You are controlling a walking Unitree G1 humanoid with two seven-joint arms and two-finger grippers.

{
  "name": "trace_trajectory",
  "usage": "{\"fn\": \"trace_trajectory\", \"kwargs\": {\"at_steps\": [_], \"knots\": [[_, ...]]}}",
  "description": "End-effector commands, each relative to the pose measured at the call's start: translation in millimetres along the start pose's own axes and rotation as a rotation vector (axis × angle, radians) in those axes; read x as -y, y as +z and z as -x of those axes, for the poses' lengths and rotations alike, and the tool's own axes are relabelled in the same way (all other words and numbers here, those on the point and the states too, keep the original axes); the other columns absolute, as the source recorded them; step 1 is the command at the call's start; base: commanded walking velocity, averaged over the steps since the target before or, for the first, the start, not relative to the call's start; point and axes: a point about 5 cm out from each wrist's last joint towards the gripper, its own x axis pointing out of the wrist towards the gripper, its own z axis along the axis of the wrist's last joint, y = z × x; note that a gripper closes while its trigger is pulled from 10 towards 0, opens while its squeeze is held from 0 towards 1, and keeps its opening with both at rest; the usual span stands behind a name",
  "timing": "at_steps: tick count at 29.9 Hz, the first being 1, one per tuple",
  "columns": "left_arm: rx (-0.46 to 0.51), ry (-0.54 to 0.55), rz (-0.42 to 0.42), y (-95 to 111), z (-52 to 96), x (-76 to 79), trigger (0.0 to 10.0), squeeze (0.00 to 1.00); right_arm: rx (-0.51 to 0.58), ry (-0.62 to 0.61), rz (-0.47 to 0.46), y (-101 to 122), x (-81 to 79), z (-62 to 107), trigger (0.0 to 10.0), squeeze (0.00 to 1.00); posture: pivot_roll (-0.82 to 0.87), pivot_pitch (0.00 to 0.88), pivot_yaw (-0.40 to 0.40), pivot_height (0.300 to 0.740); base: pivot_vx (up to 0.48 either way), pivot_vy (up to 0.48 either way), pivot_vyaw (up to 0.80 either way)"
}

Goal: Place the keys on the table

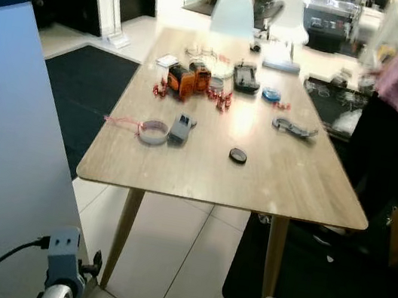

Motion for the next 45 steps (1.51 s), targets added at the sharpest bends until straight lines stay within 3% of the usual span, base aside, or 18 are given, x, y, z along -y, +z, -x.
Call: {"fn": "trace_trajectory", "kwargs": {"at_steps": [1,15,21,22,26,28,30,33,36,39,41,42,43,44,45], "knots": [[-0.016,-0.014,-0.032,-1.0,-0.4,3.1,10.0,0.00,-0.038,-0.007,-0.019,-13.3,1.2,3.9,10.0,0.00,0.01,0.033,0.021,0.740,0.000,0.000,0.00],[-0.013,-0.039,-0.134,2.7,-2.3,7.0,10.0,0.00,-0.031,-0.021,-0.024,-12.3,3.3,4.0,10.0,0.00,0.02,0.034,0.021,0.740,0.000,0.000,0.00],[0.008,-0.045,-0.145,5.8,-2.6,5.8,10.0,0.00,0.031,-0.153,-0.040,-1.4,26.7,7.5,10.0,0.00,0.02,0.034,0.022,0.740,0.000,0.000,0.00],[0.011,-0.047,-0.142,6.3,-2.6,5.3,10.0,0.00,0.100,-0.235,-0.065,10.6,45.3,11.4,10.0,0.00,0.03,0.035,0.019,0.740,0.000,0.000,0.00],[0.024,-0.055,-0.125,7.4,-2.2,4.9,10.0,0.00,0.268,-0.370,-0.117,39.9,78.7,22.0,10.0,0.00,0.03,0.036,0.015,0.740,0.000,0.000,0.00],[0.028,-0.060,-0.112,7.5,-1.7,4.8,10.0,0.00,0.436,-0.472,-0.159,73.7,109.1,36.3,10.0,0.00,0.02,0.041,0.014,0.740,0.000,0.000,0.00],[0.028,-0.060,-0.112,7.5,-1.7,4.8,10.0,0.00,0.436,-0.472,-0.159,73.7,109.1,36.3,10.0,0.00,0.02,0.041,0.014,0.740,0.000,0.000,0.00],[0.027,-0.070,-0.125,6.4,-0.9,5.0,10.0,0.00,0.627,-0.564,-0.221,120.3,139.6,56.4,10.0,0.00,0.02,0.042,0.016,0.740,0.000,0.000,0.00],[0.021,-0.073,-0.131,4.4,0.0,4.4,10.0,0.00,0.800,-0.596,-0.276,171.3,153.6,73.3,10.0,0.00,0.02,0.042,0.017,0.740,0.000,0.000,0.00],[0.018,-0.077,-0.129,4.0,0.0,5.0,10.0,0.00,0.955,-0.519,-0.257,232.7,145.2,85.1,10.0,0.00,0.01,0.044,0.019,0.740,0.000,0.000,0.00],[0.018,-0.078,-0.129,3.9,0.0,5.3,10.0,0.00,0.981,-0.494,-0.246,245.0,141.3,87.2,10.0,0.00,0.01,0.044,0.019,0.740,0.000,0.000,0.00],[0.017,-0.080,-0.126,4.1,-0.2,5.8,10.0,0.00,1.043,-0.360,-0.194,282.0,116.8,88.0,10.0,0.00,0.01,0.044,0.014,0.740,0.000,0.000,0.00],[0.020,-0.082,-0.120,4.4,-0.3,6.2,10.0,0.00,1.052,-0.275,-0.155,297.6,100.6,86.0,10.0,0.00,0.01,0.043,0.013,0.740,0.000,0.000,0.00],[0.020,-0.082,-0.120,4.4,-0.3,6.2,10.0,0.00,1.052,-0.275,-0.155,297.6,100.6,86.0,10.0,0.00,0.01,0.043,0.013,0.740,0.000,0.000,0.00],[0.031,-0.101,-0.109,5.8,-0.3,8.0,10.0,0.00,1.032,-0.153,-0.087,312.8,76.6,80.3,10.0,0.00,0.02,0.043,0.012,0.740,0.000,0.000,0.00]]}}
